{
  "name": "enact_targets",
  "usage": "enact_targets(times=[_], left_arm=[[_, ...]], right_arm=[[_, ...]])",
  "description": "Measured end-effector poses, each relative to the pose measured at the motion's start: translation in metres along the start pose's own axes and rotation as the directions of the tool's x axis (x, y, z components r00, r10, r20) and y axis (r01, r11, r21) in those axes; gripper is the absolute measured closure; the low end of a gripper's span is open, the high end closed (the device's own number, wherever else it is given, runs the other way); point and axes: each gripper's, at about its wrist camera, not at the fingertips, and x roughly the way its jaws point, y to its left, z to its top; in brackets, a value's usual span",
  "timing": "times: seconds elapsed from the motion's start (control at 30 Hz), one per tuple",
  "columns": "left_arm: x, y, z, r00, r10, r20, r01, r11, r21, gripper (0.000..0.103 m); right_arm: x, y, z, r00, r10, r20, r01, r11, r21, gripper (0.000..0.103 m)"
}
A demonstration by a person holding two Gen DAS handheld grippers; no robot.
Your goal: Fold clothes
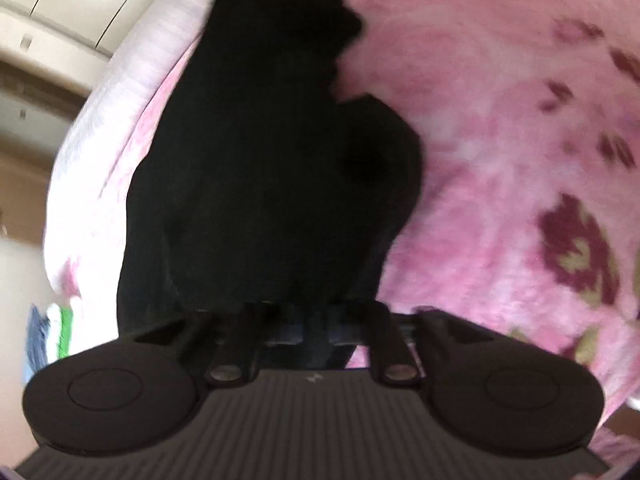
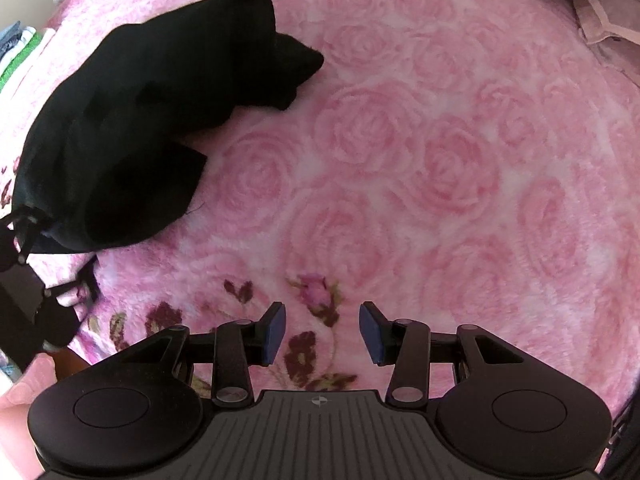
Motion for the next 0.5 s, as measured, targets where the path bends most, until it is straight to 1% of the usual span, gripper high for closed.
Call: enact_targets(times=[0.03, 0.1, 0.17, 0.23, 0.3, 0.4, 0.5], left_arm=[[-0.001, 0.013, -0.001, 1.000, -0.011, 0.007, 0.011, 0.999, -0.044, 0.096], [-0.003, 0.040, -0.003, 0.999, -0.031, 0.022, 0.034, 0.991, -0.129, 0.097], [-0.009, 0.067, -0.009, 0.999, -0.013, 0.040, 0.020, 0.985, -0.174, 0.097], [-0.011, 0.096, -0.017, 0.999, 0.002, 0.048, 0.009, 0.972, -0.233, 0.097], [-0.008, 0.129, -0.030, 0.999, 0.019, 0.028, -0.009, 0.948, -0.319, 0.097], [-0.002, 0.176, -0.052, 0.999, 0.034, -0.014, -0.037, 0.898, -0.439, 0.097], [0.011, 0.209, -0.066, 0.998, 0.039, -0.043, -0.055, 0.868, -0.493, 0.097]], right_arm=[[0.001, 0.001, 0.002, 1.000, -0.002, 0.000, 0.002, 1.000, 0.002, 0.058], [0.004, 0.001, 0.009, 0.999, -0.003, 0.034, 0.003, 1.000, 0.006, 0.058], [0.010, 0.005, 0.018, 0.996, -0.002, 0.088, 0.004, 1.000, -0.013, 0.058], [0.020, 0.011, 0.029, 0.989, -0.013, 0.146, 0.022, 0.998, -0.060, 0.058], [0.034, 0.018, 0.039, 0.980, -0.035, 0.194, 0.060, 0.990, -0.127, 0.058], [0.064, 0.033, 0.055, 0.965, -0.072, 0.251, 0.135, 0.960, -0.243, 0.058], [0.088, 0.042, 0.074, 0.944, -0.078, 0.320, 0.187, 0.927, -0.326, 0.058]])
